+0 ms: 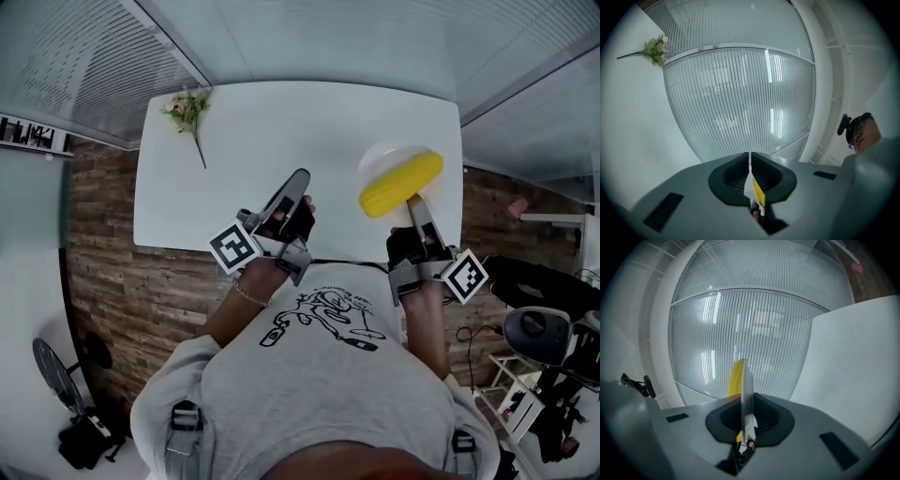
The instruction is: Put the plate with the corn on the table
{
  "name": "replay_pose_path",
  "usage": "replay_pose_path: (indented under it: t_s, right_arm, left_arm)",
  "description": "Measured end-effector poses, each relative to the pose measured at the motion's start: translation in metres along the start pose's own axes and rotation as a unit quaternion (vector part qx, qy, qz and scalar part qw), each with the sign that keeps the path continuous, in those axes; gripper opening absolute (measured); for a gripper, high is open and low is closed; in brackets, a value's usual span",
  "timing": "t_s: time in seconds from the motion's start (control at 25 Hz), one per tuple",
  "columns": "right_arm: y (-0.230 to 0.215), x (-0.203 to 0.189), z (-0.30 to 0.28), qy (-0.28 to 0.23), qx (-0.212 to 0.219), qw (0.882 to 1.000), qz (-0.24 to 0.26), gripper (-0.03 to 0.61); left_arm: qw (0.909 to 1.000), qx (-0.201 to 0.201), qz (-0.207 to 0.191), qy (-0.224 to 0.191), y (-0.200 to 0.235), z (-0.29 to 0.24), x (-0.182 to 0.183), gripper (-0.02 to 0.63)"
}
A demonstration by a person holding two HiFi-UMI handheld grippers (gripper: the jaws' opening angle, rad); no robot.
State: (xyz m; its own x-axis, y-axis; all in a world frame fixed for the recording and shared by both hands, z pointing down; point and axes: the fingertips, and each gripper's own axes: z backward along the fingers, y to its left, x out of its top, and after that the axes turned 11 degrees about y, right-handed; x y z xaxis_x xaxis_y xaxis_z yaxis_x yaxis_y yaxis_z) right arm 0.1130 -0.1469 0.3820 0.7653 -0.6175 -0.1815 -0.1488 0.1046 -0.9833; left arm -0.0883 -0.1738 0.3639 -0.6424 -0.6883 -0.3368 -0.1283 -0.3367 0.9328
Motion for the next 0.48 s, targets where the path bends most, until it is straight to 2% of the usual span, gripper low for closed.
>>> replay_pose_path:
  t_s: [0.48]
  right_arm:
    - [-0.016,0.003,0.0,0.004,-0.004,1.0,-0.001,0.028]
  left_arm:
    - [0.9999,0.007,0.006,-0.005,0.01,0.002,-0.001,0.029]
